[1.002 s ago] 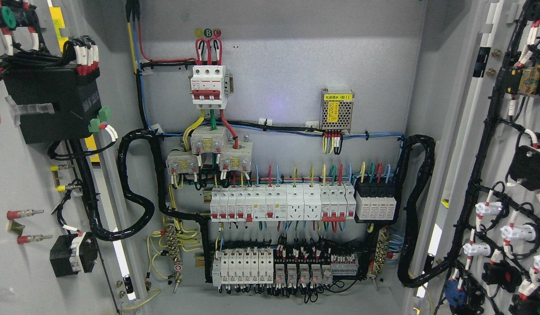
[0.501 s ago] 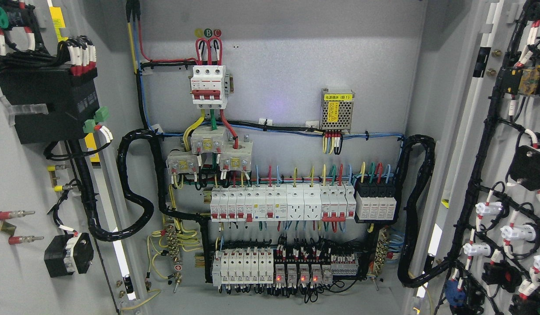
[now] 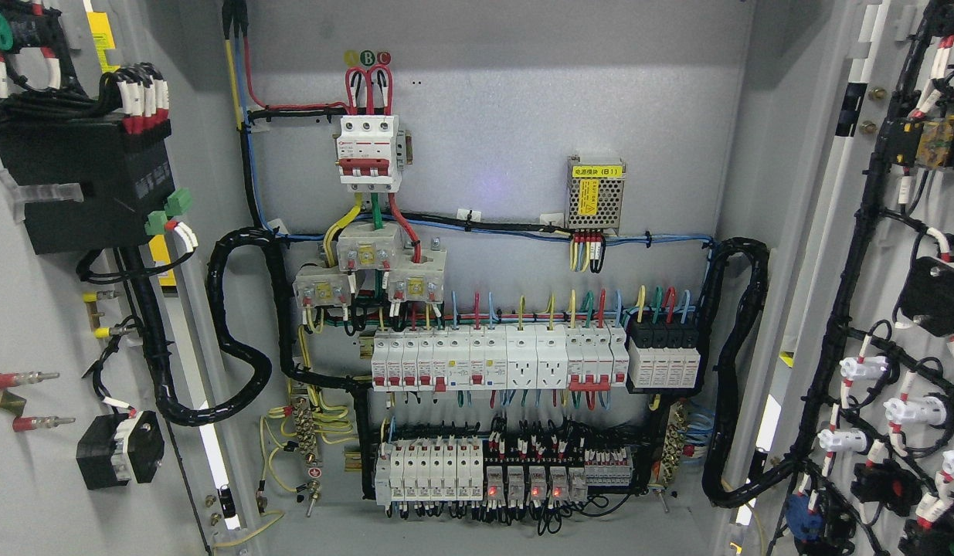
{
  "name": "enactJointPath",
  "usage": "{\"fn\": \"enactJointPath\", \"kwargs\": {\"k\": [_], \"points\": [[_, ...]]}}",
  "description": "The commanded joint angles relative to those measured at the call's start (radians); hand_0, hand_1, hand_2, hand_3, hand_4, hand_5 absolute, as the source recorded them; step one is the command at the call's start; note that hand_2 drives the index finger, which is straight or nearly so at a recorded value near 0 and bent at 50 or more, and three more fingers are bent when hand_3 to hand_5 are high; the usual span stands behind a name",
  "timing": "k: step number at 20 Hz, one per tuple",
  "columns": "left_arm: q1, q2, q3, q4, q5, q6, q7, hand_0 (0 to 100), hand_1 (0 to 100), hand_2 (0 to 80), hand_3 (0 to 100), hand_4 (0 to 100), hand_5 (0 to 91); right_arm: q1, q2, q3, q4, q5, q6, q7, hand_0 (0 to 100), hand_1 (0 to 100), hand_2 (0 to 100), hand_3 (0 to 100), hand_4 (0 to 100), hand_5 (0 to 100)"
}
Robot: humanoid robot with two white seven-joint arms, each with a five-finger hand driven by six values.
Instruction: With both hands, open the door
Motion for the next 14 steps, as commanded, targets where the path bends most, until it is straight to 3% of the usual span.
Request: {"fn": "enactJointPath", "kwargs": {"k": [1, 9, 14], "points": [[-0.023, -0.025, 0.000, -0.026, 0.000, -0.001, 0.000, 0, 0, 0.0, 0, 0, 0.0, 0.004, 0.001, 0.001, -0.003, 0.000, -0.003, 0.001, 27, 0, 0, 0, 0, 0], [-0.023, -0.025, 0.000, -0.026, 0.000, -0.001, 0.000, 0, 0, 0.0, 0, 0, 0.0, 0.011, 0.001, -0.001, -0.006, 0.000, -0.004, 0.001, 27, 0, 0, 0, 0, 0], [-0.023, -0.026, 0.000, -0.026, 0.000, -0.001, 0.000, 0, 0, 0.0, 0, 0, 0.0, 0.036, -0.009, -0.048, -0.006, 0.002, -0.003, 0.001, 27, 0, 0, 0, 0, 0]]}}
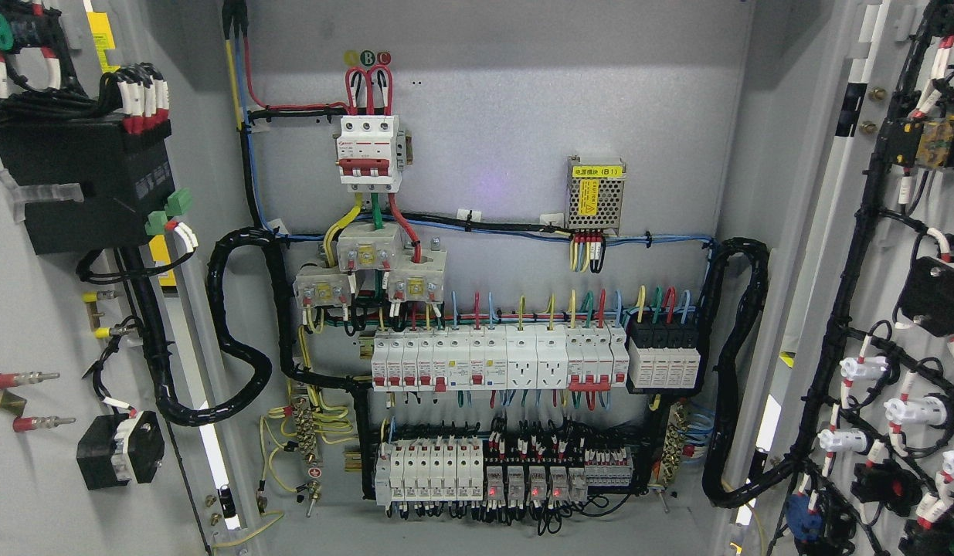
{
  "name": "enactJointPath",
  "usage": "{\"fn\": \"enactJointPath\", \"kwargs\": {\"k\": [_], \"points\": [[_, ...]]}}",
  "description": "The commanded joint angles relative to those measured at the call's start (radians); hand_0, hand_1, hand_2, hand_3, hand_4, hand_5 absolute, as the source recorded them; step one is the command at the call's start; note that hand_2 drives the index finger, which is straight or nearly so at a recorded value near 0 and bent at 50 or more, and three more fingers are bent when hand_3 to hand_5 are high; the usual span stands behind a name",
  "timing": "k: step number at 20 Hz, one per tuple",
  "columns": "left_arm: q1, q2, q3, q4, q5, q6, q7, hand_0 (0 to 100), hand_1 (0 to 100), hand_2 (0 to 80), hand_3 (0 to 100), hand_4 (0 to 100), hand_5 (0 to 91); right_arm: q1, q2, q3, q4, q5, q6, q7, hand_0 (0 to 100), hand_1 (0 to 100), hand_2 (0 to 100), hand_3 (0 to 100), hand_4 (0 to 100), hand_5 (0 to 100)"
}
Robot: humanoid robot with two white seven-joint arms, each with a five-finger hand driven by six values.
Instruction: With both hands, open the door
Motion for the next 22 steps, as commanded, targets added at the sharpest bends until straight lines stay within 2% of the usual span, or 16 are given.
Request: {"fn": "enactJointPath", "kwargs": {"k": [1, 4, 8, 10, 13, 17, 19, 22], "points": [[-0.023, -0.026, 0.001, -0.026, 0.000, 0.000, 0.000, 0, 0, 0.0, 0, 0, 0.0, 0.035, -0.015, -0.068, 0.000, 0.001, 0.001, 0.001, 27, 0, 0, 0, 0, 0], [-0.023, -0.026, 0.000, -0.026, 0.000, 0.000, 0.000, 0, 0, 0.0, 0, 0, 0.0, 0.109, -0.057, -0.160, -0.003, 0.001, 0.001, 0.001, 27, 0, 0, 0, 0, 0], [-0.023, -0.026, 0.000, -0.026, 0.000, 0.000, 0.000, 0, 0, 0.0, 0, 0, 0.0, 0.236, -0.140, -0.278, -0.043, 0.001, -0.008, -0.004, 27, 0, 0, 0, 0, 0], [-0.023, -0.026, 0.000, -0.026, 0.000, 0.000, 0.000, 0, 0, 0.0, 0, 0, 0.0, 0.314, -0.161, -0.353, -0.065, 0.001, -0.013, -0.033, 27, 0, 0, 0, 0, 0], [-0.023, -0.026, 0.000, -0.026, 0.000, 0.001, 0.000, 0, 0, 0.0, 0, 0, 0.0, 0.407, -0.163, -0.436, -0.068, 0.001, -0.022, -0.096, 26, 0, 0, 0, 0, 0], [-0.023, -0.028, 0.001, -0.026, 0.000, 0.000, 0.000, 0, 0, 0.0, 0, 0, 0.0, 0.534, -0.198, -0.457, -0.109, 0.001, -0.094, -0.133, 26, 0, 0, 0, 0, 0], [-0.023, -0.028, 0.004, -0.026, 0.002, 0.000, 0.000, 0, 0, 0.0, 0, 0, 0.0, 0.611, -0.230, -0.460, -0.117, 0.001, -0.158, -0.159, 26, 0, 0, 0, 0, 0], [-0.023, -0.026, 0.003, -0.028, 0.003, 0.001, 0.000, 0, 0, 0.0, 0, 0, 0.0, 0.709, -0.264, -0.480, -0.114, 0.001, -0.256, -0.170, 27, 0, 0, 0, 0, 0]]}}
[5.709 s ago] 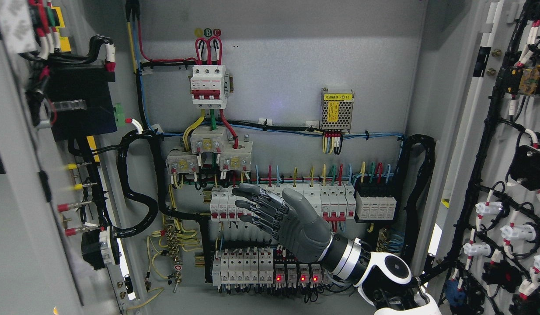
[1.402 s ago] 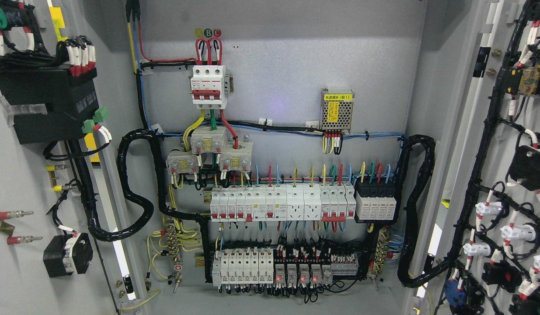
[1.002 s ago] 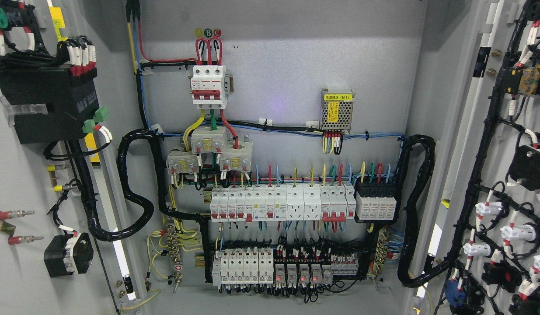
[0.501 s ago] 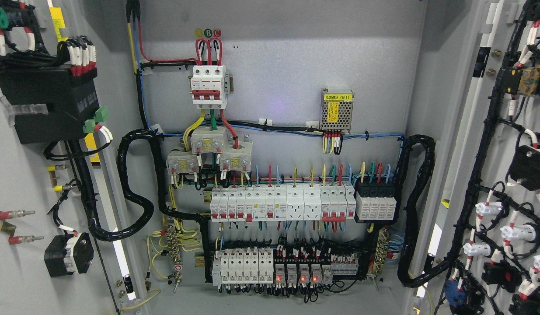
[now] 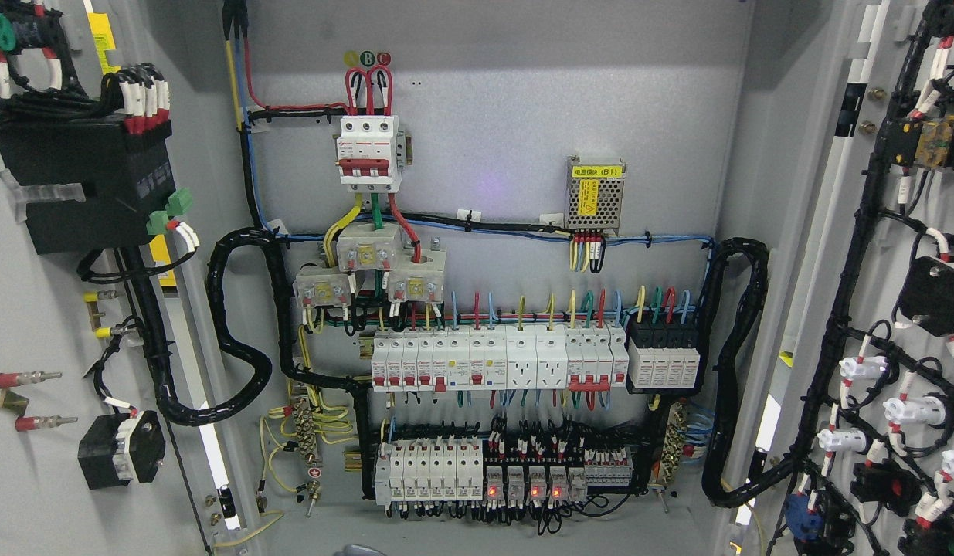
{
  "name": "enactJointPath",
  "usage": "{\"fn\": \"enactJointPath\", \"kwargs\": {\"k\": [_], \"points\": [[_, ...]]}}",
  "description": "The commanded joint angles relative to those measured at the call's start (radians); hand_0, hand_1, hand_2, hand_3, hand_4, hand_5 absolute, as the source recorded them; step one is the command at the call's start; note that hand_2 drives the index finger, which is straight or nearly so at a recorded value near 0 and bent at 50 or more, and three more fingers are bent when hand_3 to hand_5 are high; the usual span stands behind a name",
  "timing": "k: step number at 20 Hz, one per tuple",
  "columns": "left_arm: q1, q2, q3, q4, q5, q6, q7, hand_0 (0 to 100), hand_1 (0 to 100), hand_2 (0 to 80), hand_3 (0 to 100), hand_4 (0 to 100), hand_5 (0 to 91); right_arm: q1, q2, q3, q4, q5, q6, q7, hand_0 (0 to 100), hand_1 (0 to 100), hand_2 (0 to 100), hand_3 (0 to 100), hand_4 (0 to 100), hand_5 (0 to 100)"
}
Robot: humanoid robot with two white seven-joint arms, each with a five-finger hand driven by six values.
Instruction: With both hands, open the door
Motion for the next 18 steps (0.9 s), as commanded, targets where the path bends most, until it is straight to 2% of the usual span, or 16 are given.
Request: {"fn": "enactJointPath", "kwargs": {"k": [1, 7, 10, 15, 18], "points": [[-0.023, -0.026, 0.002, -0.028, 0.002, 0.001, 0.000, 0, 0, 0.0, 0, 0, 0.0, 0.210, -0.120, -0.147, -0.038, 0.000, -0.101, -0.015, 26, 0, 0, 0, 0, 0], [-0.023, -0.026, 0.002, -0.028, 0.002, 0.001, 0.000, 0, 0, 0.0, 0, 0, 0.0, 0.350, -0.121, -0.244, 0.134, -0.003, -0.182, -0.012, 27, 0, 0, 0, 0, 0], [-0.023, -0.026, 0.002, -0.028, 0.002, 0.000, 0.000, 0, 0, 0.0, 0, 0, 0.0, 0.425, -0.123, -0.258, 0.220, -0.003, -0.222, -0.012, 27, 0, 0, 0, 0, 0], [-0.023, -0.028, 0.002, -0.026, 0.002, 0.001, 0.000, 0, 0, 0.0, 0, 0, 0.0, 0.452, -0.120, -0.282, 0.482, -0.012, -0.224, -0.006, 27, 0, 0, 0, 0, 0], [-0.023, -0.038, 0.002, -0.028, 0.002, 0.001, 0.000, 0, 0, 0.0, 0, 0, 0.0, 0.450, -0.112, -0.346, 0.648, -0.015, -0.222, -0.006, 26, 0, 0, 0, 0, 0]]}}
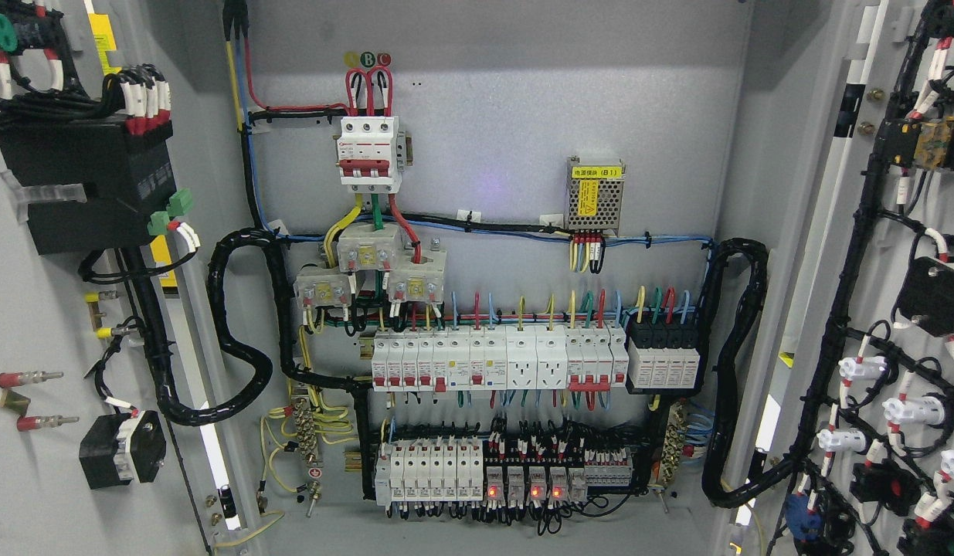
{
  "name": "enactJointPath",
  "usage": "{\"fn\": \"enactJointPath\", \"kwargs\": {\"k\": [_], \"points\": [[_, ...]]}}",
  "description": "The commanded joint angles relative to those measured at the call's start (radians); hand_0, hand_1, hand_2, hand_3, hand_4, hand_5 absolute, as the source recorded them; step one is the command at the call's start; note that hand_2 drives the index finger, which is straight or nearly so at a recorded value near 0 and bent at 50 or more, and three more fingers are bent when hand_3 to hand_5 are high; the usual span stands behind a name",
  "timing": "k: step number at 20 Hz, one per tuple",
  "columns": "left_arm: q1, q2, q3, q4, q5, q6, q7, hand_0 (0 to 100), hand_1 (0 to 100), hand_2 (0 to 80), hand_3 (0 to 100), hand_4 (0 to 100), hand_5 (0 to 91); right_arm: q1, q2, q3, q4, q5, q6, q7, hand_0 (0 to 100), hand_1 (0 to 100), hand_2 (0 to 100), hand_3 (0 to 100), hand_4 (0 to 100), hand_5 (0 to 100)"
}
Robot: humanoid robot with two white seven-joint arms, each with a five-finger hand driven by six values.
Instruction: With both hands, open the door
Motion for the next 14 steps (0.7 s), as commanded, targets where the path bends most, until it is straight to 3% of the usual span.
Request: {"fn": "enactJointPath", "kwargs": {"k": [1, 10, 14], "points": [[-0.023, -0.039, 0.000, -0.028, -0.001, 0.002, 0.000, 0, 0, 0.0, 0, 0, 0.0, 0.040, -0.015, -0.148, 0.437, -0.006, 0.000, 0.006, 26, 0, 0, 0, 0, 0], [-0.023, -0.042, 0.002, -0.026, 0.000, 0.001, 0.000, 0, 0, 0.0, 0, 0, 0.0, 0.026, -0.010, -0.162, 0.833, 0.003, -0.001, 0.005, 27, 0, 0, 0, 0, 0], [-0.023, -0.041, 0.000, -0.026, -0.001, 0.001, 0.000, 0, 0, 0.0, 0, 0, 0.0, -0.056, -0.010, -0.163, 1.058, 0.008, -0.004, -0.006, 27, 0, 0, 0, 0, 0]]}}
